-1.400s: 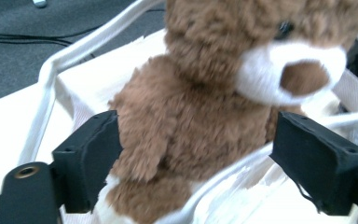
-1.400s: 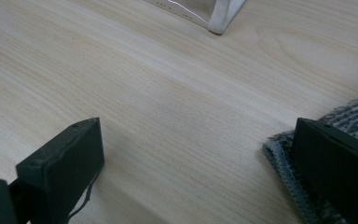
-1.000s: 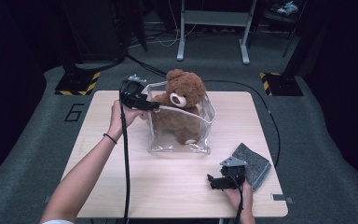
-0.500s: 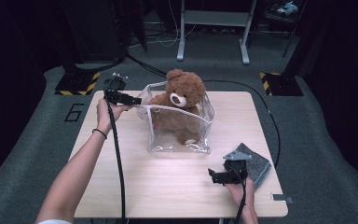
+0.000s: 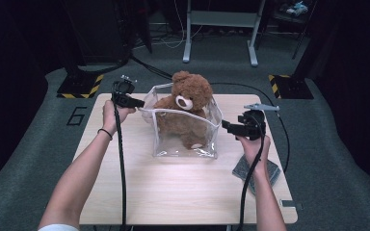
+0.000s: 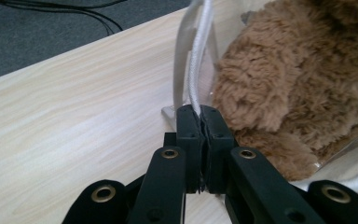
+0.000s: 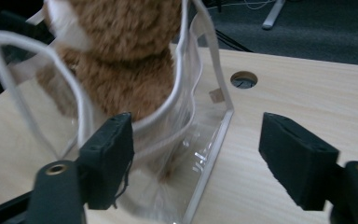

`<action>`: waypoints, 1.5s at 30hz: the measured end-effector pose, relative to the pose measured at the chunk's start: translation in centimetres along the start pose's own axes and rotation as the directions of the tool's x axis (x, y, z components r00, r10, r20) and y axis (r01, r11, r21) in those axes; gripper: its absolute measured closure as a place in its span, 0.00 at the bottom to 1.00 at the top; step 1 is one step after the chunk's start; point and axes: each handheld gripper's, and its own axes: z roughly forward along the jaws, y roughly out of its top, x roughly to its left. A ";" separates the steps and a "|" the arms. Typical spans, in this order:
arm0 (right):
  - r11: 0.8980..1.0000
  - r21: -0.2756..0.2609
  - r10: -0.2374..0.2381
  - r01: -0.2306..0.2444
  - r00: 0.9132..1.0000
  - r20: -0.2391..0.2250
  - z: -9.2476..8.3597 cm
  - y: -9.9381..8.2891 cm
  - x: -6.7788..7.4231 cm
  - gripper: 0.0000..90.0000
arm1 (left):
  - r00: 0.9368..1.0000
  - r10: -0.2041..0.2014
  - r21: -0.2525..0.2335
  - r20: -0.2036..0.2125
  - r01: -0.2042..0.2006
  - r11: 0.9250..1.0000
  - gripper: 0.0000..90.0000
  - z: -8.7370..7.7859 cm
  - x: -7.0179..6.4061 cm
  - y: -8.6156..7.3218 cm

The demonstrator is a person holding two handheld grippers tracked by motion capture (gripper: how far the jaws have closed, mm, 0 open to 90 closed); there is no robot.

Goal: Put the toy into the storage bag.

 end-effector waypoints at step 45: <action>1.000 0.003 -0.029 0.029 1.000 0.005 0.9 -0.2 1.4 0.32 | 0.992 -0.122 -0.150 -0.014 0.118 0.982 0.27 -2.6 1.4 -1.7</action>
